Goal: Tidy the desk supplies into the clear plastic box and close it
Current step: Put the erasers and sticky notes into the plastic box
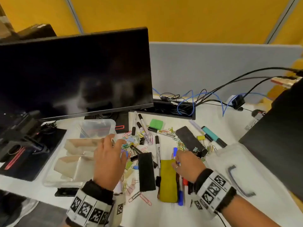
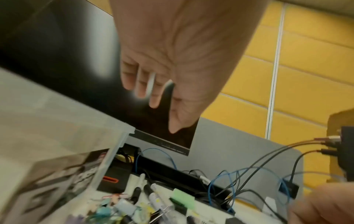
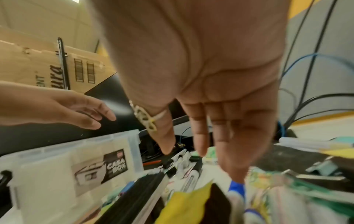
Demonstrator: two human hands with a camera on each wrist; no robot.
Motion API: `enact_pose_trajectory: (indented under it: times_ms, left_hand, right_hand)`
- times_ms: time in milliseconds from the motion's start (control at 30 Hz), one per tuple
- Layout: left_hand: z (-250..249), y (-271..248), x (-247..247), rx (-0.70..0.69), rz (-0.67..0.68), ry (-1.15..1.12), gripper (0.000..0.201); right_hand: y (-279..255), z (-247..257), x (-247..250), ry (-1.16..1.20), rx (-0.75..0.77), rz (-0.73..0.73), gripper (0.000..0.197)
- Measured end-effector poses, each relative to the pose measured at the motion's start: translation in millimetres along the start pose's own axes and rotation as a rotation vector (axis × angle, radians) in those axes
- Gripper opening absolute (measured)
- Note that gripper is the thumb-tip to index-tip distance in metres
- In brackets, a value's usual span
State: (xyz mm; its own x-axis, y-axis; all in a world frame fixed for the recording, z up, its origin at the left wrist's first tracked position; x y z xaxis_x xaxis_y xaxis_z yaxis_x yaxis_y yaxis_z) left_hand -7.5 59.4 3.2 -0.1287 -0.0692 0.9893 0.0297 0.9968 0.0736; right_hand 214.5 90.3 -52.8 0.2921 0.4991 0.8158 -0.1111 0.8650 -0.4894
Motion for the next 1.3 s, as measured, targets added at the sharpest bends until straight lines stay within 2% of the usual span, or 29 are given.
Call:
enact_pose_trajectory:
  times_ms: [100,267,400,600,667,767,867,933,1000,1100,1200,1300]
  left_hand:
    - [20.7,-3.2,-14.6,0.159,0.051,0.076,0.046]
    - [27.4,-3.7,-29.3,0.193,0.121,0.022,0.058]
    - [15.7,6.7,-28.3,0.130,0.133,-0.010,0.067]
    - [-5.1,20.5,-31.0,0.113,0.188,-0.019,0.079]
    - [-3.8,18.9,-31.9,0.137,0.171,-0.132,0.082]
    - [6.2,14.5,-30.5,0.146,0.135,-0.328,0.084]
    - [19.6,9.2,-29.8,0.124,0.181,-0.386,0.089]
    - [25.2,4.9,-30.8,0.063,0.199,-0.407,0.087]
    - [28.3,-1.0,-32.5,-0.015,0.203,-0.451,0.081]
    - [33.3,-9.1,-34.6,-0.133,0.207,-0.461,0.078]
    - [34.6,-14.7,-32.8,-0.247,0.266,-0.434,0.079]
    - [35.8,-14.2,-29.9,-0.300,0.332,-0.438,0.078]
  right_hand:
    - [11.6,11.3,-27.4,-0.041,-0.090,0.048,0.057]
    - [20.7,6.8,-45.8,0.061,-0.181,0.082,0.081]
    - [24.4,2.4,-43.9,0.120,-0.223,0.124,0.074]
    - [36.7,-4.5,-31.0,0.164,-0.249,0.075,0.054]
    - [36.9,-3.3,-19.6,0.254,-0.177,0.054,0.049]
    - [28.7,14.1,15.6,0.340,0.006,-0.015,0.055]
    - [23.2,49.5,48.2,0.375,0.277,-0.084,0.053]
    - [28.4,75.5,58.1,0.431,0.357,-0.085,0.050]
    - [39.3,98.7,58.8,0.473,0.352,-0.072,0.043]
    - [54.9,114.4,48.8,0.456,0.263,0.004,0.037]
    - [63.6,101.6,35.4,0.321,0.167,0.029,0.037]
    - [67.3,80.1,28.3,0.241,0.067,0.023,0.038]
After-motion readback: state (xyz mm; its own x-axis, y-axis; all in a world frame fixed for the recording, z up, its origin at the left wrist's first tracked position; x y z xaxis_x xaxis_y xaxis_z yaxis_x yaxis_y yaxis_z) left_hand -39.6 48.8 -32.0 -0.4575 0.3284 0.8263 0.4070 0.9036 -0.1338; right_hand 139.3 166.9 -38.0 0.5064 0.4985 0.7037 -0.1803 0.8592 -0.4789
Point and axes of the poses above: each hand's wrist, its own y-axis towards the middle knuckle, its own x-axis out of the back of the hand, z = x × y, the point moved 6 cm from there along y, towards the middle knuckle, and after that the axes turned 9 degrees about -x, right-handed, at the moved point
